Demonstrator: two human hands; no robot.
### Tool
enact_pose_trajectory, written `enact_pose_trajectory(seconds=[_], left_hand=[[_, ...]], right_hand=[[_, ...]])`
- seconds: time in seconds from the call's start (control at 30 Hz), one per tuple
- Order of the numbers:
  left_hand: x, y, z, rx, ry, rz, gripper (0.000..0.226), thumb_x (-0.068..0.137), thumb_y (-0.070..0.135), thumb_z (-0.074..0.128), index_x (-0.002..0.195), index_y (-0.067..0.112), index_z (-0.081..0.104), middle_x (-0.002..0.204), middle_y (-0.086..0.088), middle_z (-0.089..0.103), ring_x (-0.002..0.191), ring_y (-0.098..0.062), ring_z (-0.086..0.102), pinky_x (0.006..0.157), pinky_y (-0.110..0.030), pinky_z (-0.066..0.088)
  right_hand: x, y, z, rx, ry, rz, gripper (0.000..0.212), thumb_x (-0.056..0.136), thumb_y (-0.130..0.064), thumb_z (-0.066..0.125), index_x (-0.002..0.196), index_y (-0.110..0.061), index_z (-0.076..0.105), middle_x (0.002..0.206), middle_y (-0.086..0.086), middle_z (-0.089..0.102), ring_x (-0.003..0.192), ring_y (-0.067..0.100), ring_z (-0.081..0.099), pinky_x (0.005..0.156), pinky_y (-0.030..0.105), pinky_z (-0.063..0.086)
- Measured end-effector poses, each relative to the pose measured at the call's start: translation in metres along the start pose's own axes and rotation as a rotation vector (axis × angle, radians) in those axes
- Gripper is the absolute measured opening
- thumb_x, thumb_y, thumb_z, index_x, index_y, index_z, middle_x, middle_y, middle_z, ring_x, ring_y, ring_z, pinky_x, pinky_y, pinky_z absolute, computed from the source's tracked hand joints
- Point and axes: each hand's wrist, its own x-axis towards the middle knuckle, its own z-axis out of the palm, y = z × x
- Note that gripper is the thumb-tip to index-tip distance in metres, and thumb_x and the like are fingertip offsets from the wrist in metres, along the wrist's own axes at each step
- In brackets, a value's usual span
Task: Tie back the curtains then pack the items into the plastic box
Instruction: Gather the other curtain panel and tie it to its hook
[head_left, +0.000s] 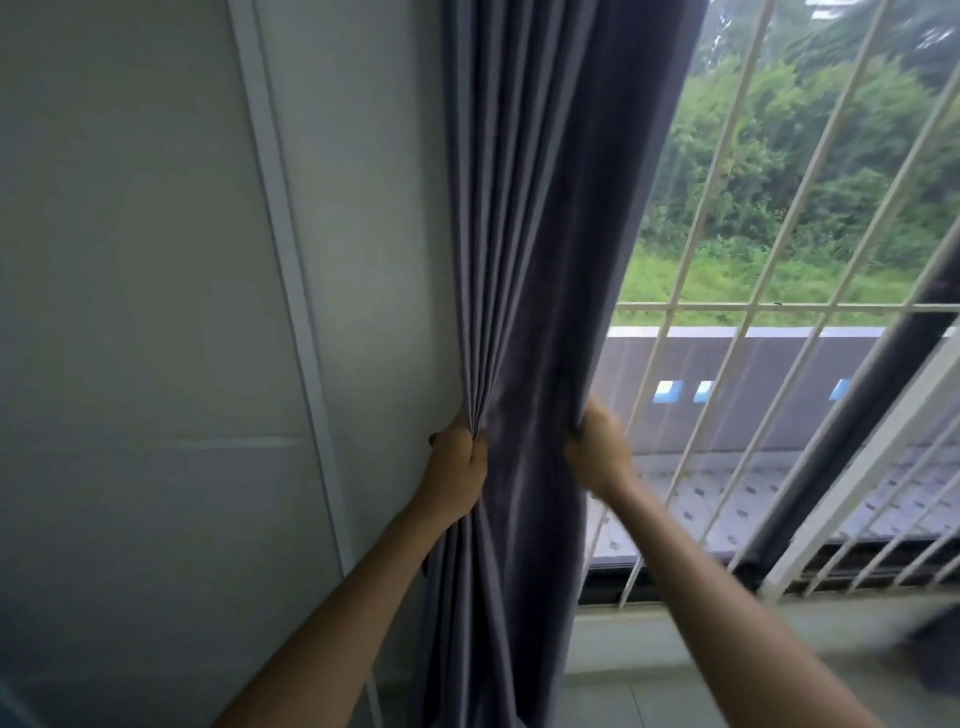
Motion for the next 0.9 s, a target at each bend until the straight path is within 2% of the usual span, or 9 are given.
enact_pose_trajectory(seconds=[0.07,0.13,0.27,0.47,0.6,0.67,0.77,0.83,0.9], left_hand=[[-0.001,0.000,0.001,-0.015,0.006,-0.017,0.032,0.099,0.012,0.034,0.127,0.009,0.051,0.114,-0.003,0.059,0.105,-0.009,0.053,0.095,-0.006,0.035],[0.001,-0.004,0.002,-0.025,0.012,-0.048,0.040,0.097,0.022,0.034,0.130,0.005,0.050,0.126,-0.009,0.058,0.117,-0.015,0.052,0.105,-0.020,0.037],[0.002,-0.011,0.002,-0.056,0.011,-0.149,0.059,0.093,0.037,0.037,0.145,0.009,0.033,0.146,-0.009,0.041,0.137,-0.017,0.037,0.115,-0.038,0.029],[0.001,-0.013,0.012,-0.080,-0.046,-0.180,0.083,0.083,0.075,0.037,0.146,0.022,0.029,0.143,-0.006,0.045,0.132,-0.017,0.044,0.110,-0.044,0.036],[-0.001,-0.003,0.023,-0.008,-0.104,-0.118,0.095,0.072,0.075,0.054,0.147,0.033,0.014,0.147,0.000,0.036,0.134,-0.016,0.039,0.109,-0.038,0.038],[-0.001,-0.007,0.029,0.032,-0.084,-0.117,0.088,0.075,0.079,0.037,0.147,0.034,0.014,0.143,-0.007,0.040,0.130,-0.020,0.043,0.106,-0.039,0.042],[-0.001,-0.014,0.029,0.072,-0.061,-0.193,0.101,0.071,0.086,0.005,0.144,0.020,0.029,0.129,-0.019,0.051,0.118,-0.026,0.053,0.098,-0.033,0.048],[-0.001,-0.006,0.022,0.050,-0.085,-0.241,0.082,0.086,0.072,0.019,0.143,0.015,0.032,0.131,-0.019,0.050,0.118,-0.027,0.053,0.095,-0.027,0.044],[0.001,-0.005,0.021,0.018,-0.119,-0.263,0.051,0.100,0.035,0.038,0.145,0.012,0.031,0.140,-0.014,0.046,0.127,-0.025,0.046,0.101,-0.028,0.038]], right_hand=[[-0.027,0.010,0.033,0.010,-0.080,-0.041,0.037,0.081,0.007,0.051,0.114,-0.006,0.060,0.094,0.017,0.070,0.086,0.038,0.064,0.060,0.028,0.036],[-0.051,0.018,0.061,-0.014,-0.148,-0.046,0.037,0.080,0.006,0.049,0.112,-0.008,0.061,0.092,0.011,0.071,0.084,0.035,0.065,0.058,0.028,0.034],[-0.074,0.032,0.098,-0.147,-0.263,-0.042,0.052,0.080,0.000,0.045,0.129,-0.016,0.050,0.085,0.006,0.069,0.070,0.028,0.061,0.058,0.034,0.046],[-0.074,0.026,0.108,-0.242,-0.251,-0.094,0.047,0.089,-0.010,0.042,0.135,-0.015,0.040,0.092,0.006,0.066,0.076,0.026,0.057,0.060,0.031,0.040],[-0.081,0.022,0.109,-0.298,-0.255,-0.057,0.014,0.088,-0.007,0.038,0.095,-0.012,0.049,0.068,-0.005,0.045,0.072,0.023,0.050,0.049,0.024,0.024],[-0.083,0.025,0.110,-0.276,-0.278,-0.067,0.011,0.086,-0.007,0.041,0.090,-0.011,0.050,0.066,-0.006,0.043,0.066,0.021,0.047,0.046,0.024,0.023],[-0.088,0.034,0.110,0.033,-0.392,-0.037,0.037,0.076,-0.013,0.053,0.106,-0.036,0.051,0.086,-0.006,0.059,0.069,0.006,0.053,0.060,0.031,0.045],[-0.090,0.035,0.108,0.241,-0.390,-0.028,0.086,0.070,-0.025,0.070,0.142,-0.046,0.027,0.133,-0.014,0.051,0.110,-0.002,0.053,0.086,0.025,0.051],[-0.088,0.032,0.111,0.304,-0.319,0.020,0.116,0.064,-0.035,0.077,0.150,-0.042,0.000,0.148,-0.011,0.039,0.123,0.008,0.051,0.093,0.029,0.052]])
